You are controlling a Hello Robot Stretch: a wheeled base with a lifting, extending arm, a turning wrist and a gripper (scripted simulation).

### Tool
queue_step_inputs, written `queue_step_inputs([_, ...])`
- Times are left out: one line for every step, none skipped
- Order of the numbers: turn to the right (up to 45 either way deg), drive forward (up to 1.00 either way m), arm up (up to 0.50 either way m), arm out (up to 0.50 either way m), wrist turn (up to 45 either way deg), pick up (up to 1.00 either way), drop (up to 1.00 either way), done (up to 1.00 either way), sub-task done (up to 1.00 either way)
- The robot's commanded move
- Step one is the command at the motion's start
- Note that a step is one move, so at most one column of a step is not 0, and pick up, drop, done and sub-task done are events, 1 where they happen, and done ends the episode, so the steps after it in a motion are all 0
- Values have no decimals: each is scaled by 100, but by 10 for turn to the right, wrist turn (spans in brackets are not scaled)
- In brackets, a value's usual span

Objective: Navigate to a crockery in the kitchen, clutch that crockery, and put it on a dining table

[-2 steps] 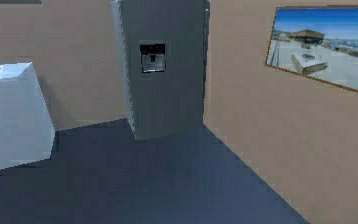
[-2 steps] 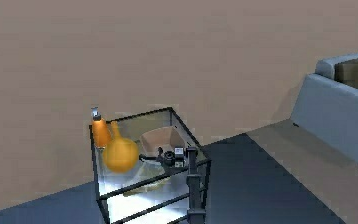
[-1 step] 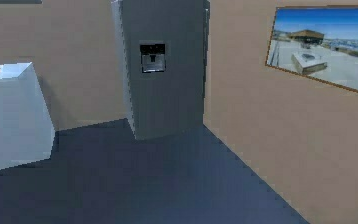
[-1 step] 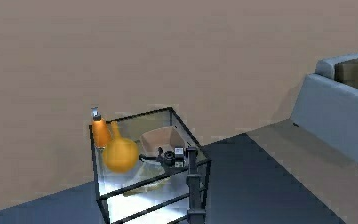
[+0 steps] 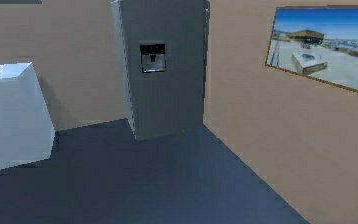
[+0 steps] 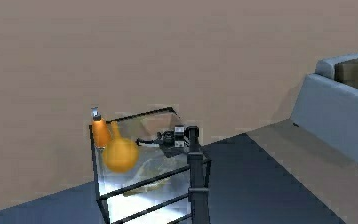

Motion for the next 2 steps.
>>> queue_step_inputs([0,0,30,0,0,0,0,0,0])
queue_step_inputs([0,0,0,0,-450,0,0,0,0])
